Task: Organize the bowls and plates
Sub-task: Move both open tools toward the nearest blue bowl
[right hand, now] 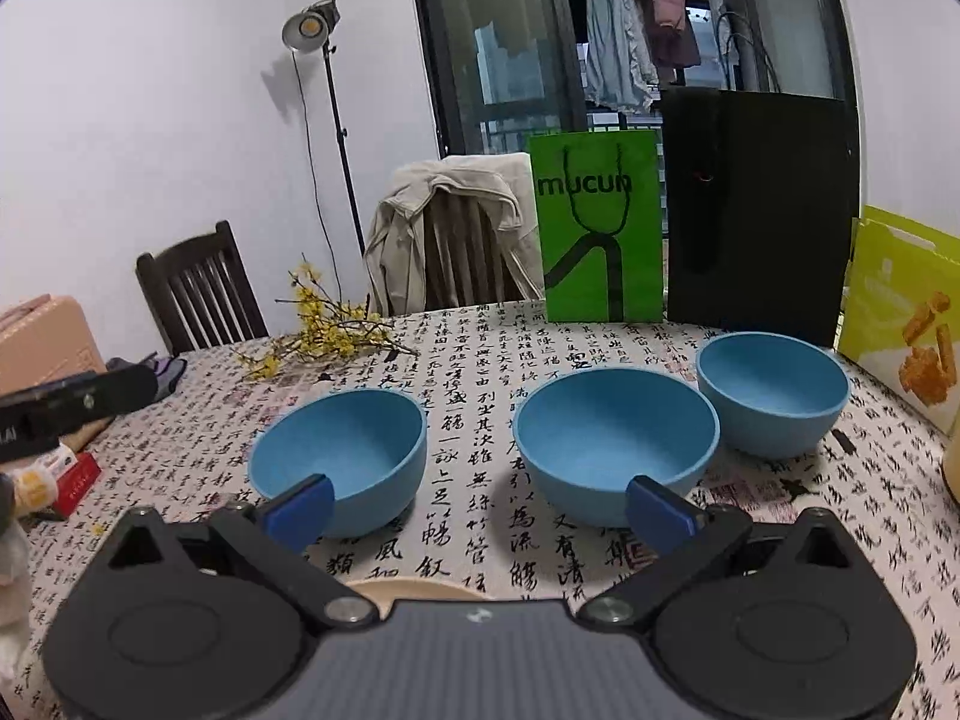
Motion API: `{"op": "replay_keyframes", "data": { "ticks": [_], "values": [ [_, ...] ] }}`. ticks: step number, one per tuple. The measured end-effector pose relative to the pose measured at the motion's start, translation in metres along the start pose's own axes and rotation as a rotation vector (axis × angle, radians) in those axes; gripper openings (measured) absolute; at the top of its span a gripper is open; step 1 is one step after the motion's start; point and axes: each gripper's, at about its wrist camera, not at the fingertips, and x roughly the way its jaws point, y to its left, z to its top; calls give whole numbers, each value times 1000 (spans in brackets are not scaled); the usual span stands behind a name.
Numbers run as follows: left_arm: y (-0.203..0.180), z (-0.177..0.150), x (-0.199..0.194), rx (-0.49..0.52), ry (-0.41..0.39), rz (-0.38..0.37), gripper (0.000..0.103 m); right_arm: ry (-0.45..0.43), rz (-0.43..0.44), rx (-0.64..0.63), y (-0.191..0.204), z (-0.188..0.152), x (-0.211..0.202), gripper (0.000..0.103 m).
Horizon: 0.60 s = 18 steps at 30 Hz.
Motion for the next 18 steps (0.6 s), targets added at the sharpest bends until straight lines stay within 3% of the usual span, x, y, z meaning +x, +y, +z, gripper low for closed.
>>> {"op": "replay_keyframes", "data": {
  "ticks": [7,18],
  "values": [
    [11,22,31,-67,27,19,103,24,-3,-16,7,25,19,103],
    [41,43,75,-244,61,113,103,79,12,-41,18,49,56,103]
  ]
}}
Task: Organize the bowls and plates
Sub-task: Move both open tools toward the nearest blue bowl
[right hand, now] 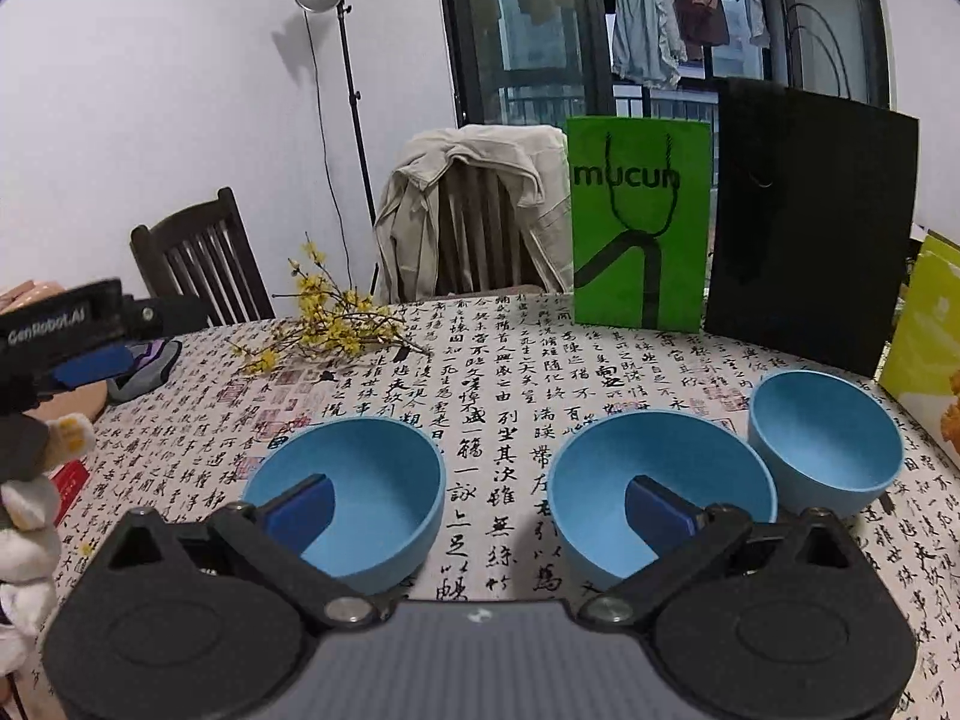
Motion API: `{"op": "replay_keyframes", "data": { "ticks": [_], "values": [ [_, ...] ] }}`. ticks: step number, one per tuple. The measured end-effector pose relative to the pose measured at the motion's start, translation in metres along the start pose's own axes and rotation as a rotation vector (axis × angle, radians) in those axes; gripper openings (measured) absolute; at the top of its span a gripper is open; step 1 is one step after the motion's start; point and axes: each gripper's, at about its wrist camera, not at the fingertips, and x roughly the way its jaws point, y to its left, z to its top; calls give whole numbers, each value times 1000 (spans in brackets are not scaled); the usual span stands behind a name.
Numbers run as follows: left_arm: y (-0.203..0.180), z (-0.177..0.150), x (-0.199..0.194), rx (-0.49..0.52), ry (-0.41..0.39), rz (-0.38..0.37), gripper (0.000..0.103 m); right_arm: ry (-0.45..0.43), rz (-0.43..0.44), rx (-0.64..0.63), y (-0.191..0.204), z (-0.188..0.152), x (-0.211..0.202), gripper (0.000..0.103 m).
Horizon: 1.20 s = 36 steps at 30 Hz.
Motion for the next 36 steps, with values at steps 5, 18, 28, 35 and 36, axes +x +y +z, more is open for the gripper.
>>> {"op": "replay_keyframes", "data": {
  "ticks": [5,18,28,35,36],
  "values": [
    [12,-3,16,-14,16,51,103,22,0,2,3,5,17,103],
    [31,-7,49,-8,135,76,103,71,-24,45,5,11,52,103],
    [31,-12,61,5,182,91,103,115,-16,100,11,15,67,103],
    [35,-17,75,3,247,121,103,151,-24,108,18,15,78,103],
    [35,-18,76,4,254,124,103,154,-27,102,20,15,80,103]
  ]
}}
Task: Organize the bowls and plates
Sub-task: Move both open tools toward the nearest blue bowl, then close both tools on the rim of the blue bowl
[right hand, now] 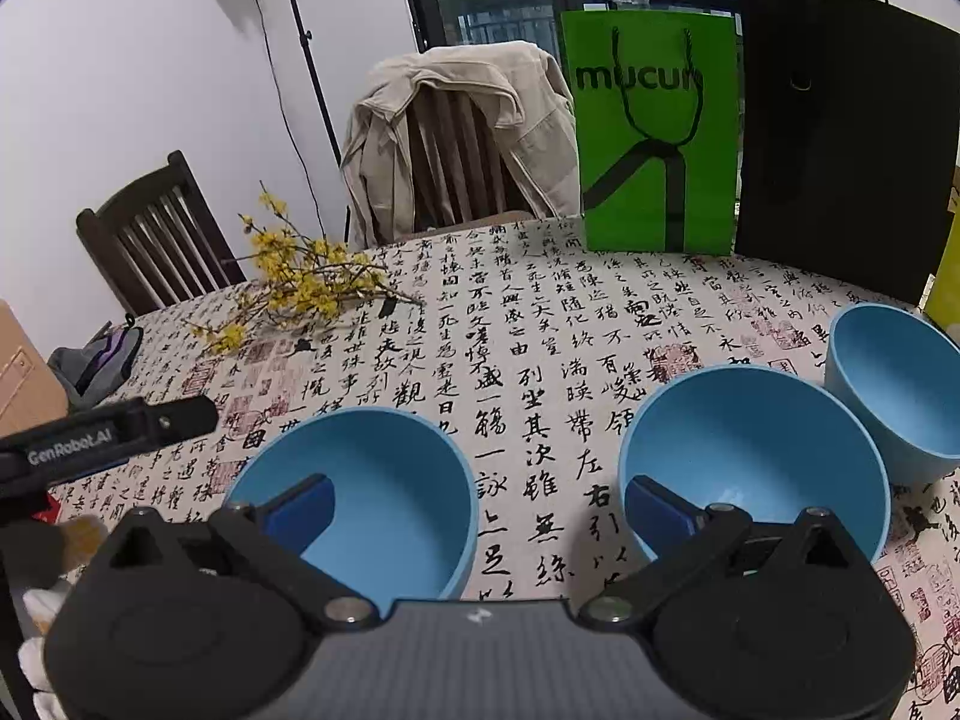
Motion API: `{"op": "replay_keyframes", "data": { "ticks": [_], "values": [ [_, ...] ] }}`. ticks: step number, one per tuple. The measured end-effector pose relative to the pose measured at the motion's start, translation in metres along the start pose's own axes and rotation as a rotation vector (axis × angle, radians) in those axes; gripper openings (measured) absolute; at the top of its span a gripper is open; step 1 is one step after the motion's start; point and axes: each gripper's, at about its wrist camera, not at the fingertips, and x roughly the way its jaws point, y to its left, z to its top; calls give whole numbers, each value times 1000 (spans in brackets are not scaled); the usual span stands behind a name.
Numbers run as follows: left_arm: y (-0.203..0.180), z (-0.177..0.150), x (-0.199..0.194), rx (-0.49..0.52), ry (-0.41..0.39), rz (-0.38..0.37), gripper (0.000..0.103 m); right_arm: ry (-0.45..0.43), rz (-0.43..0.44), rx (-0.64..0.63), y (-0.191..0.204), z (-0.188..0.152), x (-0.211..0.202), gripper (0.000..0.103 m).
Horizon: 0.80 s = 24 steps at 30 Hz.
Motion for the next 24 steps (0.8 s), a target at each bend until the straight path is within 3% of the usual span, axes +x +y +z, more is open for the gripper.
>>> {"op": "replay_keyframes", "data": {
  "ticks": [13,24],
  "values": [
    [-2,-11,23,-10,93,15,103,63,-40,-40,18,-4,26,90],
    [-5,-18,31,-6,108,36,103,97,-63,-73,24,-9,40,76]
  ]
}}
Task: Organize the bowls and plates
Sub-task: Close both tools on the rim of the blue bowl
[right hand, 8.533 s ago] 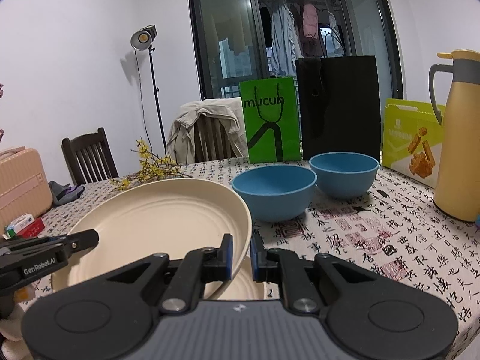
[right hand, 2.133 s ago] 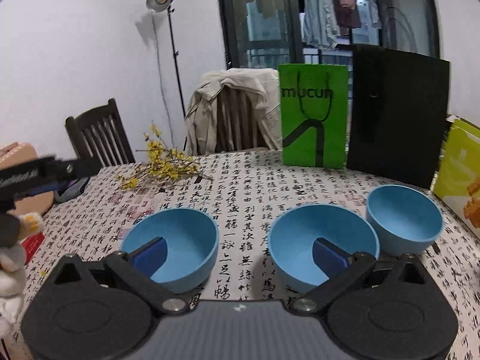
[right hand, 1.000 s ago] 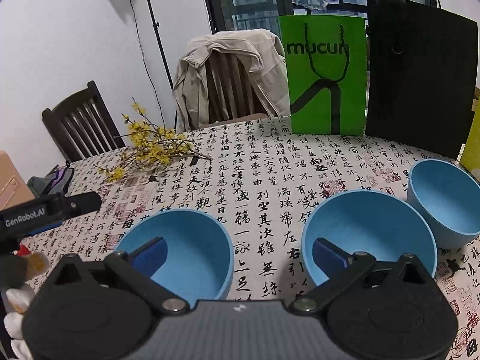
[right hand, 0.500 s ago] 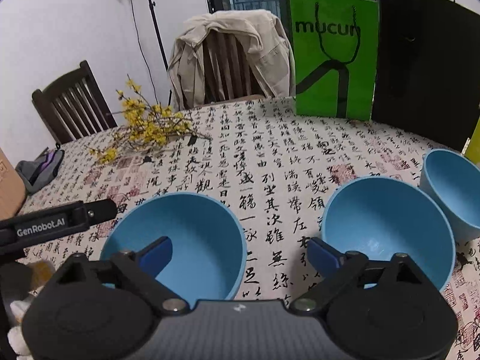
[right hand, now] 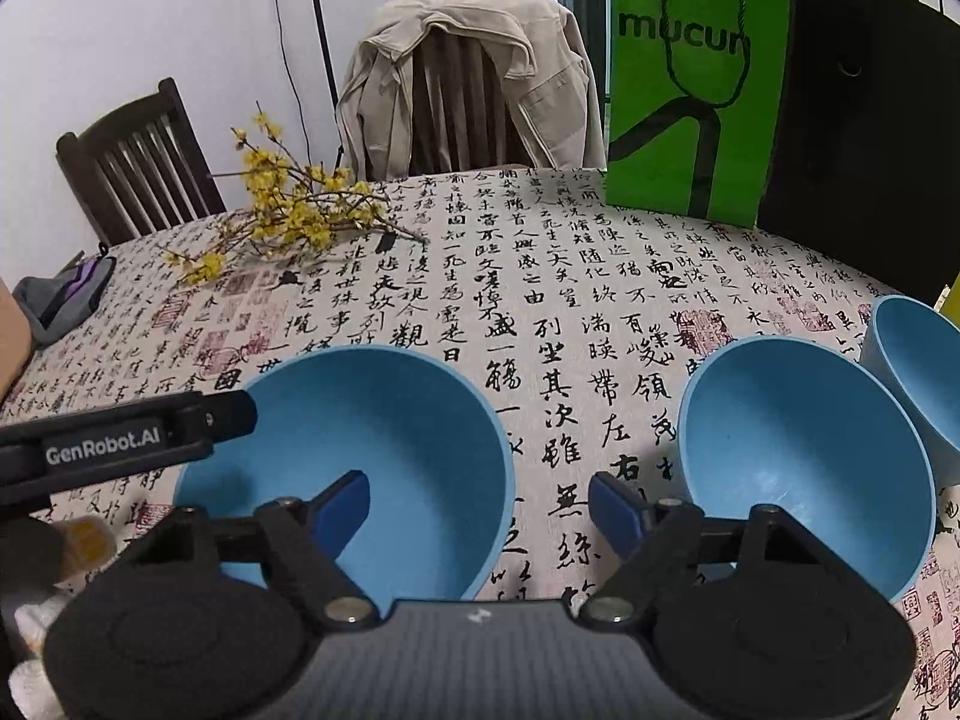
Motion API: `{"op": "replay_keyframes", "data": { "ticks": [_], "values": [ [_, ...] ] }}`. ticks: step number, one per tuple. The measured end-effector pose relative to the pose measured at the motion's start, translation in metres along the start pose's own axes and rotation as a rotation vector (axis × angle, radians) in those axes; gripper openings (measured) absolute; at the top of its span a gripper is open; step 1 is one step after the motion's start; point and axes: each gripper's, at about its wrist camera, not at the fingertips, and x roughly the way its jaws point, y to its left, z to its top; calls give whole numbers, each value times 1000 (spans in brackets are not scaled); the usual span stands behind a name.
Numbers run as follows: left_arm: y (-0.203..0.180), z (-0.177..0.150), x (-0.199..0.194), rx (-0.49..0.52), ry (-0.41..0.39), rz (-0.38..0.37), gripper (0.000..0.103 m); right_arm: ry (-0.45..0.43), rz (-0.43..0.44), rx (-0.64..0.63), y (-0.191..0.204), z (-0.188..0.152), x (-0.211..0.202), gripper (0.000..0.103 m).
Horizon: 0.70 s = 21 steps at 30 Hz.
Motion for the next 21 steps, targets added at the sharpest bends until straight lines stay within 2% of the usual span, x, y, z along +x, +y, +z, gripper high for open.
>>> {"op": "replay_keyframes", "data": {
  "ticks": [6,11,13,17,21],
  "values": [
    [-5,-5,6,18,7,7,98,27,-10,-22,5,-2,9,69],
    [-9,-8,10,34,19,-1,78,45,-16,-25,7,-3,17,57],
    [-10,-10,12,40,23,-4,72,48,-19,-26,8,-3,18,49],
    [-14,-12,15,62,21,-6,53,59,-13,-22,7,-4,21,41],
    [-14,-13,17,70,23,-5,40,77,-1,-5,4,-5,26,27]
  ]
}}
